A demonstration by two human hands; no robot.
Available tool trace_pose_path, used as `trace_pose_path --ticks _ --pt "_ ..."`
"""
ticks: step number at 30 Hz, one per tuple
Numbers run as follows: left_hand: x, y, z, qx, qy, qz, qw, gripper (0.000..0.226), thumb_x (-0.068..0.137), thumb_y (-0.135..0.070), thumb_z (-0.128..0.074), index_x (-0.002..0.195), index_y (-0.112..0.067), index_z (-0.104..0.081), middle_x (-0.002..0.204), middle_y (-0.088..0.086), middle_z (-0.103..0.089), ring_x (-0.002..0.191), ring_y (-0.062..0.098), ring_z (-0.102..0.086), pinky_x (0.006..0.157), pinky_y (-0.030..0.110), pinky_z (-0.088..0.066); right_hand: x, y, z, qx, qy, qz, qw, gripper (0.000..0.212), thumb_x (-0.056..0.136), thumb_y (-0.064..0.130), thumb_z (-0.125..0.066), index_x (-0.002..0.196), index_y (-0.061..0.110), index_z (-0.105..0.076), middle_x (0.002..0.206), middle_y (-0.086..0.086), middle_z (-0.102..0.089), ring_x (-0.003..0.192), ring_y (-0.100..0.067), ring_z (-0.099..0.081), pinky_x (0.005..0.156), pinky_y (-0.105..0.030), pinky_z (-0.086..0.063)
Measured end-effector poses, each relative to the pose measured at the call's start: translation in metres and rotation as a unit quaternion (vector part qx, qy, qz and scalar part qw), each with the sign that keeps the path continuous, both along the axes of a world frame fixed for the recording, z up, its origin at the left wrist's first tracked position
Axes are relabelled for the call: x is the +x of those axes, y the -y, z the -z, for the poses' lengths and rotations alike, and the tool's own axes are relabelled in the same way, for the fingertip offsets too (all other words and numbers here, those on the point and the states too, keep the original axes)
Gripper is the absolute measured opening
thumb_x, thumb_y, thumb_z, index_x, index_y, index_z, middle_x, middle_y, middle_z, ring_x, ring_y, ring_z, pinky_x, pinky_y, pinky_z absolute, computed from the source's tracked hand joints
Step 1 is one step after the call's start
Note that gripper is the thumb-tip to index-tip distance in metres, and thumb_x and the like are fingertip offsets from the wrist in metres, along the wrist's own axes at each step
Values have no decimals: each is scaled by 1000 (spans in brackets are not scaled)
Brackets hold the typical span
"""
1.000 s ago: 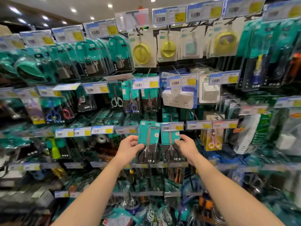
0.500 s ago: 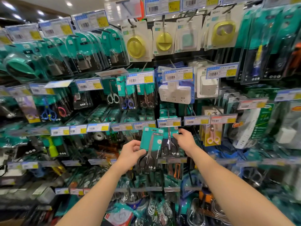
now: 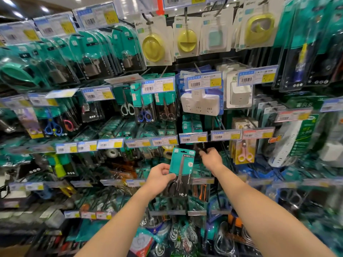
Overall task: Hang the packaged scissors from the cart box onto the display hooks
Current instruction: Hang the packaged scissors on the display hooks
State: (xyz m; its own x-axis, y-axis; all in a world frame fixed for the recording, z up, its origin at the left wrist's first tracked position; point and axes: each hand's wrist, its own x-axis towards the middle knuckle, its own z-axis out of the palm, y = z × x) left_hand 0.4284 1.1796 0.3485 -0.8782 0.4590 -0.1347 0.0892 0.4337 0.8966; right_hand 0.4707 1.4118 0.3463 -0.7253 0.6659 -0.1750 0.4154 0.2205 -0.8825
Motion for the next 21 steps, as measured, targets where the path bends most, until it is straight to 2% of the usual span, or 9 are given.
trace_pose_path --ticks 3,6,8,10,12,14,17,19,21 --pt "-3 -11 3 14 17 -8 1000 20 90 -8 -75 107 -14 -65 99 6 -77 86 15 -73 67 20 -51 15 5 17 -22 -22 -6 999 39 100 16 -53 138 6 -52 117 -12 -66 94 -28 -63 78 -37 -48" --pt "-4 -24 5 27 24 -7 999 21 91 -7 -73 110 -11 -65 96 6 -76 72 8 -69 59 17 -49 31 12 22 -161 -62 -57 983 34 96 3 -53 129 1 -59 108 -16 -73 86 -25 -68 84 -45 -58" --pt "-3 -32 5 36 27 -2 999 21 91 -5 -73 110 -9 -65 92 6 -75 60 2 -63 53 13 -45 43 18 19 -214 -66 -116 968 29 92 -2 -53 118 3 -67 104 -14 -77 83 -21 -72 73 -36 -62" --pt "-2 -41 5 42 25 7 999 22 91 -5 -73 111 -8 -66 94 7 -75 66 4 -65 56 13 -46 51 21 18 -185 -62 -153 969 18 94 0 -58 106 7 -70 94 -10 -75 72 -15 -70 65 -27 -59" --pt "-4 -47 4 54 20 18 998 24 91 -5 -73 113 -9 -65 101 11 -77 77 9 -69 61 14 -49 51 18 21 -148 -71 -154 974 10 96 7 -63 104 5 -69 85 -16 -64 66 -15 -60 68 -32 -58" --pt "-5 -51 2 74 7 26 997 25 91 -6 -73 114 -10 -64 104 11 -77 82 13 -72 64 15 -50 49 14 22 -125 -95 -143 977 12 97 9 -64 105 3 -69 90 -21 -70 72 -18 -63 75 -39 -59" --pt "-8 -55 -2 89 -11 39 995 25 92 -10 -73 115 -12 -64 104 6 -78 92 16 -75 70 16 -52 46 11 20 -105 -124 -132 978 10 97 13 -64 102 14 -73 93 -10 -75 79 -14 -65 81 -41 -59" --pt "-10 -59 -5 94 -19 42 994 24 92 -10 -72 115 -14 -64 105 4 -78 92 13 -74 71 15 -52 45 9 17 -94 -132 -125 979 9 97 17 -64 99 18 -73 84 -1 -72 78 -12 -63 76 -36 -57" --pt "-12 -62 -8 104 -22 40 994 24 93 -10 -72 115 -14 -63 105 4 -78 92 13 -74 70 14 -52 42 8 15 -83 -140 -120 979 9 97 19 -64 100 18 -73 81 -5 -71 77 -11 -60 71 -30 -53"
